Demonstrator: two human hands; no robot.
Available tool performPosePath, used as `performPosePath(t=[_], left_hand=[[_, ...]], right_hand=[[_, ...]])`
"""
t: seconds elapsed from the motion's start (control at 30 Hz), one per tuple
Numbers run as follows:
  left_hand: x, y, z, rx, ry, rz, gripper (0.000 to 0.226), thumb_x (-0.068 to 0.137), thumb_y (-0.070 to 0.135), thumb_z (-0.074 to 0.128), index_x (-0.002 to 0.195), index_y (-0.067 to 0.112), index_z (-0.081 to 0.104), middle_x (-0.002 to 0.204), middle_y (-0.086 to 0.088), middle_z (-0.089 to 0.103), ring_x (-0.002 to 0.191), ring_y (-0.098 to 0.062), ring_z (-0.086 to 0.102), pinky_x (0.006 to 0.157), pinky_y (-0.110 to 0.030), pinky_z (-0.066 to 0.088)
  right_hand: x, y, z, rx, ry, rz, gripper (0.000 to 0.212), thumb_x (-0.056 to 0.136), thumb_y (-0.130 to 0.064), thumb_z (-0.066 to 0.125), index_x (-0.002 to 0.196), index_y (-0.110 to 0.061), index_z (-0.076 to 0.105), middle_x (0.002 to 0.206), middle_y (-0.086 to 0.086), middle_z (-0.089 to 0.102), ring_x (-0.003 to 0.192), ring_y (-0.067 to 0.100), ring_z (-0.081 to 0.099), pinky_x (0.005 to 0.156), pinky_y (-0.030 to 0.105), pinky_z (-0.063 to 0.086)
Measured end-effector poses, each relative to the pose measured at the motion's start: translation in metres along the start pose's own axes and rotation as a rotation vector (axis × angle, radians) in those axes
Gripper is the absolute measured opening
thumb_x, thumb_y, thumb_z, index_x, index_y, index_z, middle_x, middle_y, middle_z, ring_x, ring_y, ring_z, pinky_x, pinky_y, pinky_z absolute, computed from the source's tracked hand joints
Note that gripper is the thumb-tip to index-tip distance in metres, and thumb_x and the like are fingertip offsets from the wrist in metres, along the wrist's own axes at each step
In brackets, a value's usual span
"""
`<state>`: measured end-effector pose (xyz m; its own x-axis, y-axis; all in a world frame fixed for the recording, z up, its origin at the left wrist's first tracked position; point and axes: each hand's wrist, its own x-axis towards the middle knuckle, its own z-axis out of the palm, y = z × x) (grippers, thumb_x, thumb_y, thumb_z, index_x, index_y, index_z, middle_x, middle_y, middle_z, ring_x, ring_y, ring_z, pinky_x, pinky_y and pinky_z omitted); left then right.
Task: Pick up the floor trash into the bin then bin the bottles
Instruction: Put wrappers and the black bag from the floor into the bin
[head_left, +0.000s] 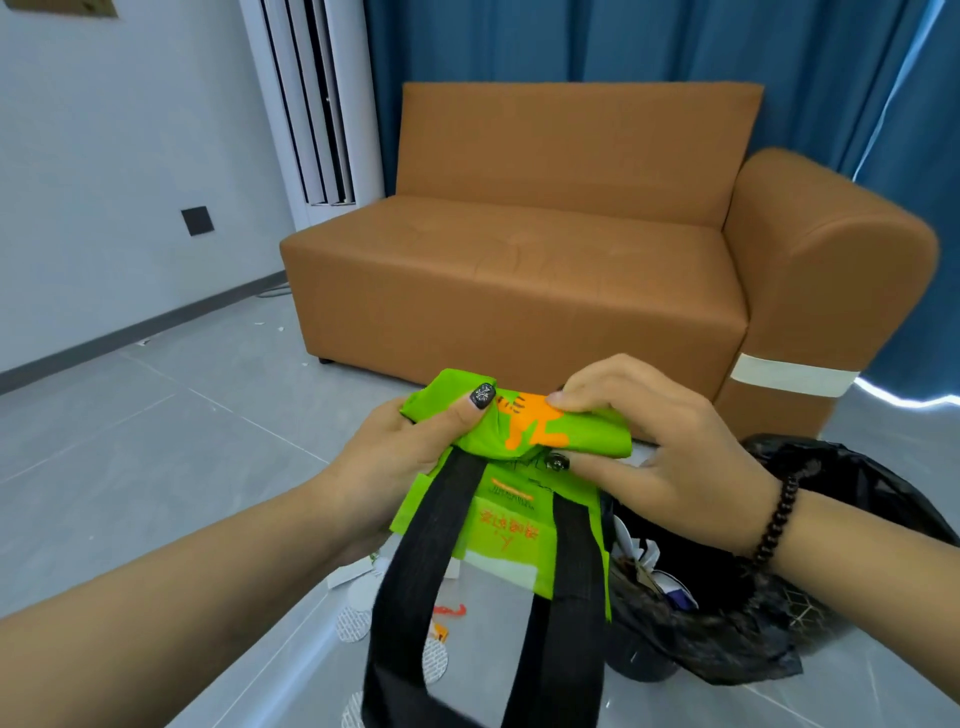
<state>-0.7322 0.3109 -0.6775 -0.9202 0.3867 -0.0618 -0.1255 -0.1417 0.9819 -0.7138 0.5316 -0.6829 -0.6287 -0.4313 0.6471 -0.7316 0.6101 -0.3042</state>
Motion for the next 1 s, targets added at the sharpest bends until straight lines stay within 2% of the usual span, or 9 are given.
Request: performPosePath(t=[0.1, 0.23, 0.37, 0.5, 0.63, 0.73, 0.8, 0.87, 1.0], left_hand=[[0.001, 0.003, -0.001, 0.043, 0.030, 0.060, 0.038, 0.085, 0.028, 0.057, 0.105, -0.003, 0.066, 0.102, -0.021, 0.072, 0.089, -0.034, 0.071, 0.077, -0.044, 0.059], [0.000, 0.004, 0.000, 0.126, 0.039, 0.112, 0.042, 0.082, 0.033, 0.058, 0.107, -0.001, 0.064, 0.104, -0.018, 0.072, 0.097, -0.036, 0.069, 0.087, -0.051, 0.055], [-0.003, 0.003, 0.001, 0.118, -0.018, 0.036, 0.043, 0.084, 0.038, 0.054, 0.103, 0.001, 0.068, 0.102, -0.015, 0.073, 0.093, -0.031, 0.071, 0.081, -0.040, 0.059], [-0.003, -0.002, 0.004, 0.091, -0.046, -0.101, 0.044, 0.087, 0.043, 0.050, 0.100, 0.007, 0.073, 0.100, -0.015, 0.074, 0.086, -0.024, 0.073, 0.074, -0.035, 0.060], [0.013, -0.020, -0.003, 0.100, 0.077, 0.014, 0.041, 0.103, 0.025, 0.033, 0.125, -0.001, 0.056, 0.112, -0.007, 0.057, 0.028, 0.002, 0.050, 0.044, -0.013, 0.045], [0.016, -0.013, 0.005, 0.226, 0.156, 0.002, 0.037, 0.104, 0.027, 0.026, 0.082, 0.008, 0.049, 0.051, -0.005, 0.061, 0.016, -0.003, 0.038, 0.024, -0.015, 0.031], [0.019, -0.004, 0.006, 0.098, 0.117, -0.006, 0.037, 0.104, 0.027, 0.024, 0.074, 0.014, 0.042, 0.021, 0.006, 0.040, 0.016, -0.003, 0.039, 0.038, -0.015, 0.045], [0.019, -0.003, 0.004, 0.015, 0.110, -0.038, 0.038, 0.104, 0.024, 0.026, 0.074, 0.014, 0.047, 0.022, 0.008, 0.041, 0.024, -0.003, 0.046, 0.045, -0.012, 0.047], [0.011, -0.004, 0.010, -0.047, 0.035, -0.167, 0.034, 0.085, 0.034, 0.058, 0.070, 0.009, 0.076, 0.069, -0.009, 0.074, 0.064, -0.019, 0.071, 0.059, -0.020, 0.057]], right_hand=[[0.001, -0.005, -0.001, 0.414, -0.110, 0.422, 0.049, 0.078, -0.059, 0.061, 0.118, -0.030, 0.058, 0.115, -0.010, 0.061, 0.107, 0.012, 0.060, 0.087, 0.032, 0.052], [0.002, -0.009, 0.002, 0.687, -0.075, 0.634, 0.041, 0.068, -0.037, 0.069, 0.107, -0.024, 0.065, 0.100, -0.002, 0.072, 0.088, 0.019, 0.069, 0.071, 0.039, 0.058], [0.004, -0.013, 0.006, 0.654, 0.057, 0.604, 0.037, 0.062, -0.028, 0.076, 0.096, -0.017, 0.068, 0.088, 0.003, 0.073, 0.074, 0.017, 0.069, 0.056, 0.028, 0.054], [0.006, -0.008, 0.010, 0.549, 0.151, 0.547, 0.025, 0.065, -0.021, 0.080, 0.087, -0.017, 0.068, 0.089, 0.001, 0.073, 0.080, 0.019, 0.070, 0.065, 0.034, 0.058], [0.009, -0.009, 0.008, 0.192, 0.213, 0.369, 0.022, 0.070, -0.001, 0.080, 0.082, -0.012, 0.066, 0.090, -0.001, 0.067, 0.085, 0.008, 0.064, 0.073, 0.017, 0.050], [0.008, -0.008, 0.009, -0.010, 0.221, 0.069, 0.011, 0.075, 0.000, 0.073, 0.081, 0.000, 0.065, 0.079, 0.008, 0.055, 0.073, 0.023, 0.059, 0.063, 0.030, 0.048], [0.007, -0.006, 0.010, -0.114, 0.199, -0.073, 0.007, 0.080, -0.001, 0.068, 0.081, 0.003, 0.063, 0.077, 0.011, 0.050, 0.065, 0.034, 0.057, 0.055, 0.039, 0.048], [0.006, -0.003, 0.011, -0.178, 0.183, -0.147, 0.005, 0.083, -0.001, 0.065, 0.082, 0.002, 0.062, 0.078, 0.013, 0.050, 0.062, 0.037, 0.056, 0.053, 0.040, 0.050], [0.002, 0.001, 0.011, -0.157, 0.153, -0.114, 0.009, 0.085, -0.009, 0.066, 0.090, -0.002, 0.064, 0.085, 0.010, 0.053, 0.069, 0.034, 0.061, 0.055, 0.042, 0.052]])
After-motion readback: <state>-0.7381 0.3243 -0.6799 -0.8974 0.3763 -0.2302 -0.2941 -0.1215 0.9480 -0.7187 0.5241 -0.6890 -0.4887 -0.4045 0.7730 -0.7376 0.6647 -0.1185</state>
